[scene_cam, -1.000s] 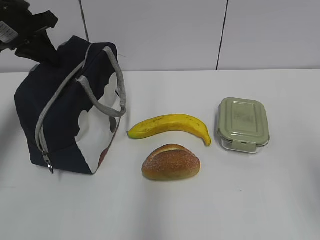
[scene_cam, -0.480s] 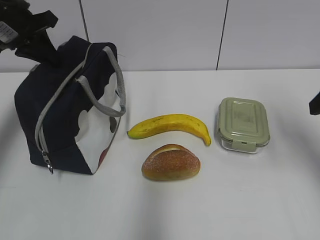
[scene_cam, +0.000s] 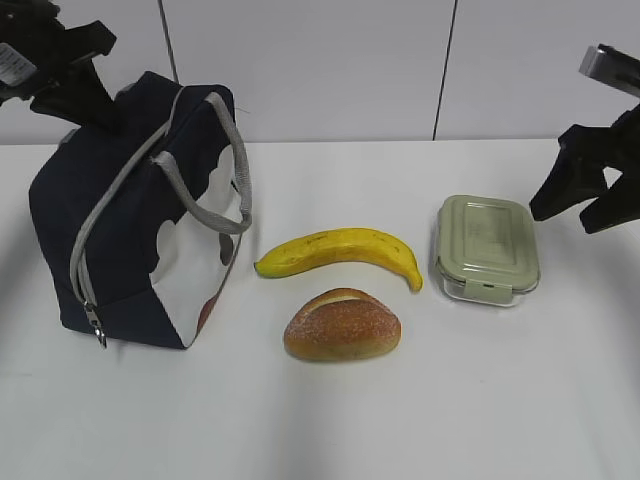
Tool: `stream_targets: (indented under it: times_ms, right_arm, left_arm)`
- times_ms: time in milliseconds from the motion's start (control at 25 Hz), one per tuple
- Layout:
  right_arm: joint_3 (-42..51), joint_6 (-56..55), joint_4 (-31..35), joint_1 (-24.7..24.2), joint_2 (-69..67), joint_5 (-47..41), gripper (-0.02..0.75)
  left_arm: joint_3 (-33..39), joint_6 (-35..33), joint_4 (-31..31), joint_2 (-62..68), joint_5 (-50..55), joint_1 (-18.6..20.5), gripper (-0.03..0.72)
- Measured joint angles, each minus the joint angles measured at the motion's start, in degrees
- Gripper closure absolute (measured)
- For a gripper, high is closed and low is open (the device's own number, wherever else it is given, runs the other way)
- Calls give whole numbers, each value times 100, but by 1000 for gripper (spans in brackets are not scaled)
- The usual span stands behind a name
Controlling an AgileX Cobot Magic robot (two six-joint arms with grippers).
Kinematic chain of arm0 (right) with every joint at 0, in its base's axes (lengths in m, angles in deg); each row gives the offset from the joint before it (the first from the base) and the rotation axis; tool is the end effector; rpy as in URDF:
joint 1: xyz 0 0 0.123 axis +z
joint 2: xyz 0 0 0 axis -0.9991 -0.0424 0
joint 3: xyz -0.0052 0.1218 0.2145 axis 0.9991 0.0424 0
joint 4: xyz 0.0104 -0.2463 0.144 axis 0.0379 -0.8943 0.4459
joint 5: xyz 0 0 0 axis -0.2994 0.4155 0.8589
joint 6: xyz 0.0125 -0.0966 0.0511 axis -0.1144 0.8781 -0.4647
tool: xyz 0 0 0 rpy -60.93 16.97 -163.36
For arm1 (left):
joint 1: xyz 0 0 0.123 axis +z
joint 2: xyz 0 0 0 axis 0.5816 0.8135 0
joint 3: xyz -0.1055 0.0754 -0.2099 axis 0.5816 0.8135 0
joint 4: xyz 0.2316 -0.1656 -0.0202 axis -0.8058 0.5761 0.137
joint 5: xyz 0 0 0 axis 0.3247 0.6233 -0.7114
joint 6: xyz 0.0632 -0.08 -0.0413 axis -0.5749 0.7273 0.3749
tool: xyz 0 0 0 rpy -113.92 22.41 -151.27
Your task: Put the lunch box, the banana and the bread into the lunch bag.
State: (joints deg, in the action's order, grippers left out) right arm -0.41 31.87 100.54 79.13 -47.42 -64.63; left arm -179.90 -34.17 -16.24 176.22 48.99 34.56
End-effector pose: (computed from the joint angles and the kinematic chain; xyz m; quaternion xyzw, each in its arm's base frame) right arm 0.3728 -0.0118 0.1769 -0.0558 0.9728 0.1763 0.1399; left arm 0.4309 -0.0587 0.2468 0.1098 0.9527 -0.2270 0.1697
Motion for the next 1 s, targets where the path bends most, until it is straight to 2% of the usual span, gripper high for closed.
stream_targets:
  times_ms: [320,600,1000]
  right_arm:
    - [-78,1830,1834,-931,-917,-193,193]
    - [-556,2293,2274,-1088,-1983,-547,146]
    - [-891,2724,2731,-1088,-2674,-720,142]
  left_arm:
    - [0,0,0,0,11,0,691]
    - [0,0,-15,0,11,0,691]
    - [0,0,-23,0,28,0,691]
